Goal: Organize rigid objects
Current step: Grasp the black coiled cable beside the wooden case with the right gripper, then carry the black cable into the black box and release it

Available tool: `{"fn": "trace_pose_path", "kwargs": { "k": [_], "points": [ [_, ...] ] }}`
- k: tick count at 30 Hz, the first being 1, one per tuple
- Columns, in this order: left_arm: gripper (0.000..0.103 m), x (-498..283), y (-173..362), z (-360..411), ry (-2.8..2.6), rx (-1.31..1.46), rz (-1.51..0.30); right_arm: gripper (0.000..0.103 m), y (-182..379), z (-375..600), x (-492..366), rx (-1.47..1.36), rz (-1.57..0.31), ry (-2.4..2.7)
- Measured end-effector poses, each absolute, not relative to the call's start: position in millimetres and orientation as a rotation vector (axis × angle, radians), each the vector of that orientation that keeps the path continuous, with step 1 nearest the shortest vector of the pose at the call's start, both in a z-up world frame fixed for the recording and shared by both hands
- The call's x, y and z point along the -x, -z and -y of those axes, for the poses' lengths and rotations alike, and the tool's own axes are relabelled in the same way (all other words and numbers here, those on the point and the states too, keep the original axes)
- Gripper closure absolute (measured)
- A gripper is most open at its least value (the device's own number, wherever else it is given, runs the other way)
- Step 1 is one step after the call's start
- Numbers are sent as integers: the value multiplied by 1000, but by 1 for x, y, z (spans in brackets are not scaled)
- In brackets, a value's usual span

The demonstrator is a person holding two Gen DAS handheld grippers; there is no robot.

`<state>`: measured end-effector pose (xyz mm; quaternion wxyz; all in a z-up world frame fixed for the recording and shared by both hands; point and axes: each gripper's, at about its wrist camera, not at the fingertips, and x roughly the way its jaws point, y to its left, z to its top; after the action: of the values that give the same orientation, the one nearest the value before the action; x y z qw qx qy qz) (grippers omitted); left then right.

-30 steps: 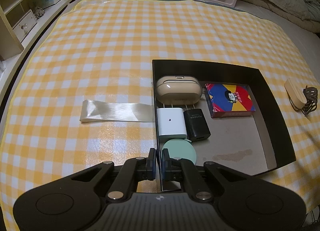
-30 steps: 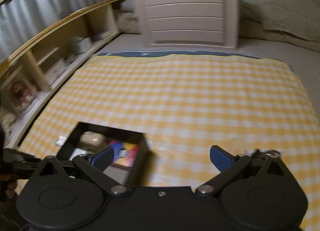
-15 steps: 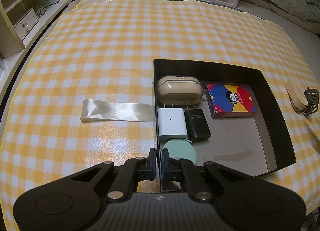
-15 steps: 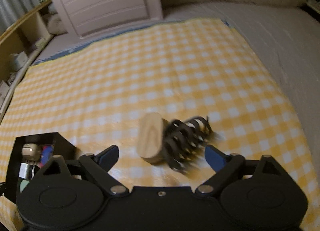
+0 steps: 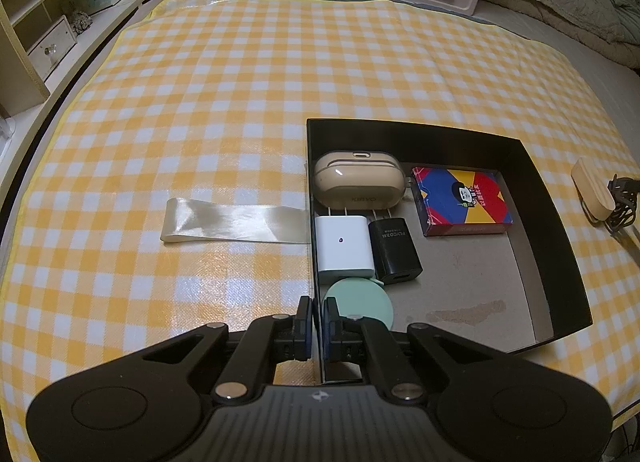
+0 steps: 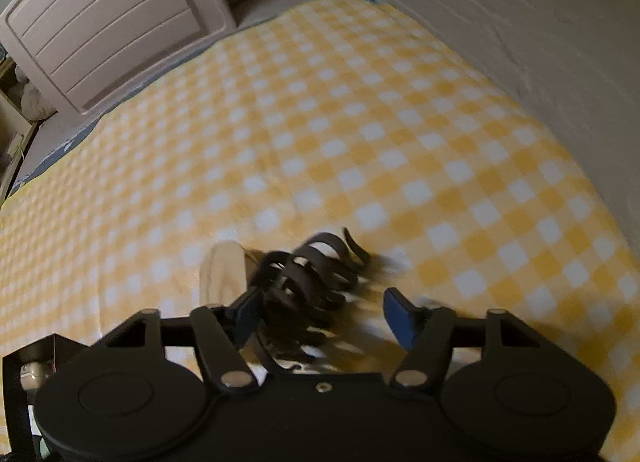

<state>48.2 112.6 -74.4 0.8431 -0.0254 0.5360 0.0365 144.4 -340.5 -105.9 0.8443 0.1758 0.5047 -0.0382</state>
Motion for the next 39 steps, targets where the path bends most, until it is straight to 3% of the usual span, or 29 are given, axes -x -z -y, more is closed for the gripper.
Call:
{"fn": "trace_pose_path", "kwargs": {
  "k": [6,9,14,26,29,33,36,39],
  "points": [
    [98,-48,74,-112,-74,52,-1132,30,100,353,-129,-325,-1092,155],
    [98,-48,74,-111,-72,49,-1131,34,97,361,-122,-319,-1108,209],
    [98,-48,74,-110,-70,51,-1130,33,80,367,-113,-413,-1040,211],
    [98,-48,74,-110,-72,50,-1130,31,110,333,-138,-368,-1140,327],
    [98,-48,74,-110,-71,49,-1129,43,113,335,-138,-365,-1139,314],
    [98,-48,74,-109,-70,52,-1130,46,114,338,-135,-389,-1127,304],
    [98,-48,75,-110,-72,49,-1130,58,109,339,-132,-382,-1098,298],
    [98,-48,75,-110,-69,49,-1130,58,92,336,-126,-382,-1040,260]
  ]
}}
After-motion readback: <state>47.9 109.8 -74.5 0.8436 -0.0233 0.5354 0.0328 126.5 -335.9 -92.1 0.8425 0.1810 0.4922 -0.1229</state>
